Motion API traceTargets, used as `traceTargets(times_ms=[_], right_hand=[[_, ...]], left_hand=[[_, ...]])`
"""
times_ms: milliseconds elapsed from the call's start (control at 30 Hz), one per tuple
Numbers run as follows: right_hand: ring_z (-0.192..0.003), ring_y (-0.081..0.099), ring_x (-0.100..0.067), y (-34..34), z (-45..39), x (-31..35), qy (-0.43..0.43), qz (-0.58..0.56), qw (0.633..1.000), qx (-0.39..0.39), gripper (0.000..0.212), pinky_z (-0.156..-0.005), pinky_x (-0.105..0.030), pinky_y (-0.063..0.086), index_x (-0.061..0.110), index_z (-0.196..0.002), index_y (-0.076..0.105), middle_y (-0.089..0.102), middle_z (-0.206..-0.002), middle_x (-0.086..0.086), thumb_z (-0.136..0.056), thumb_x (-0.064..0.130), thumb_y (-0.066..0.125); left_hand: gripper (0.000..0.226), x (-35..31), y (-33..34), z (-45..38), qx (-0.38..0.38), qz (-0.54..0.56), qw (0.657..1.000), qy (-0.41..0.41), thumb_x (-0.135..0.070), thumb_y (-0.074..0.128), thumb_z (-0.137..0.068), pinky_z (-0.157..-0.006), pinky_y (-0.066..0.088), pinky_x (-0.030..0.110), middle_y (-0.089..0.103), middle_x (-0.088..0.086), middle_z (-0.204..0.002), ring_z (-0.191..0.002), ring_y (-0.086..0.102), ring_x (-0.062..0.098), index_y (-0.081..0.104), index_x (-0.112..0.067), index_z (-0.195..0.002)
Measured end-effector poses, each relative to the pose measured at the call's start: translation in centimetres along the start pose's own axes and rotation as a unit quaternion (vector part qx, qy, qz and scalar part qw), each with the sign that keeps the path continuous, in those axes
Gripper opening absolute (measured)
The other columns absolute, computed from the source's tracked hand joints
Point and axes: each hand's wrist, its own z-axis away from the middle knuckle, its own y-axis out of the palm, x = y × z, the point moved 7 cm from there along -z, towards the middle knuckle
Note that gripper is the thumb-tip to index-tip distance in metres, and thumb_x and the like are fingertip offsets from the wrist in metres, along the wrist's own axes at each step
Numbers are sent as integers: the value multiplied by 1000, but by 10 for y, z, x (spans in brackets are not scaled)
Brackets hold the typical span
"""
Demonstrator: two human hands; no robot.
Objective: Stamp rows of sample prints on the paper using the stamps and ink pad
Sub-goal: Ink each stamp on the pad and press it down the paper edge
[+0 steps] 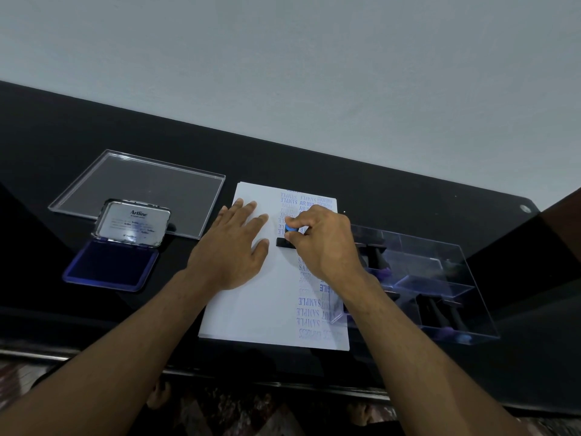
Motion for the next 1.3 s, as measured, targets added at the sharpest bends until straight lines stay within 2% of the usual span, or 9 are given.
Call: traceTargets(times_ms=[100, 200, 600, 733, 833, 933, 1033, 1100, 1300], right_hand=[[-78, 63, -8, 0, 0, -1, 0, -3, 1000, -6, 17, -83, -26, 55, 18, -101, 77, 69, -102, 5, -84, 19, 76], [-83, 65, -11, 0, 0, 0, -4, -2, 1000, -7, 20, -85, -27, 55, 18, -105, 76, 69, -104, 3, -85, 20, 75], [-81, 66, -14, 1, 0, -2, -8, -18, 1000, -13, 20, -80, -36, 58, 16, -105, 76, 70, -102, 1, -86, 19, 74], [-72, 63, -5, -10, 3, -4, 6, -69, 996, -54, 18, -76, -26, 57, 19, -100, 76, 70, -100, 7, -83, 15, 76], [-69, 66, -5, -32, 7, -18, 63, -175, 974, -133, 18, -65, -18, 54, 20, -96, 76, 71, -95, 5, -80, 13, 78], [-72, 71, -15, -42, 12, -37, 146, -298, 928, -170, 17, -59, -28, 56, 19, -95, 75, 73, -86, 1, -81, 11, 76], [-68, 72, -22, -42, 18, -48, 208, -392, 875, -192, 14, -53, -29, 52, 11, -92, 73, 73, -80, -7, -81, 3, 73], [-67, 72, -23, -39, 20, -52, 233, -422, 854, -196, 12, -53, -28, 51, 8, -91, 72, 73, -79, -10, -82, 1, 71], [-68, 72, -23, -38, 19, -53, 243, -429, 850, -185, 11, -55, -27, 53, 7, -92, 72, 74, -81, -9, -83, 1, 70]], left_hand=[[70, 0, -1, 0, -4, 0, 1000, 1, -53, 22, -93, -125, 12, 45, 28, 9, -163, -154, 14, 27, 41, -19, -151], [71, 0, -1, 0, -2, 1, 1000, 0, -54, 21, -93, -125, 13, 45, 27, 8, -164, -154, 14, 26, 41, -19, -152], [66, 0, -1, -1, 0, -2, 1000, -3, -52, 27, -95, -125, 13, 45, 27, 7, -164, -154, 13, 25, 41, -20, -152], [66, -1, -2, -1, 8, 1, 1000, -4, -51, 29, -96, -126, 11, 45, 24, 6, -165, -155, 10, 24, 39, -21, -153], [66, -1, -1, 0, 12, 3, 1000, -4, -51, 28, -96, -126, 9, 44, 22, 5, -166, -155, 8, 23, 36, -22, -154], [65, -1, -2, 0, 9, 1, 1000, -3, -51, 28, -96, -126, 10, 44, 23, 5, -165, -155, 9, 23, 37, -22, -154], [66, 0, -2, 0, 6, 5, 1000, -3, -52, 26, -95, -126, 12, 45, 25, 5, -165, -155, 11, 24, 39, -21, -153], [69, 0, -2, 0, 3, 6, 1000, -2, -54, 23, -94, -126, 13, 46, 27, 5, -164, -154, 12, 24, 40, -21, -152], [68, 0, -2, 0, 4, 2, 1000, -5, -54, 25, -94, -126, 12, 45, 25, 4, -165, -155, 12, 23, 39, -22, -153]])
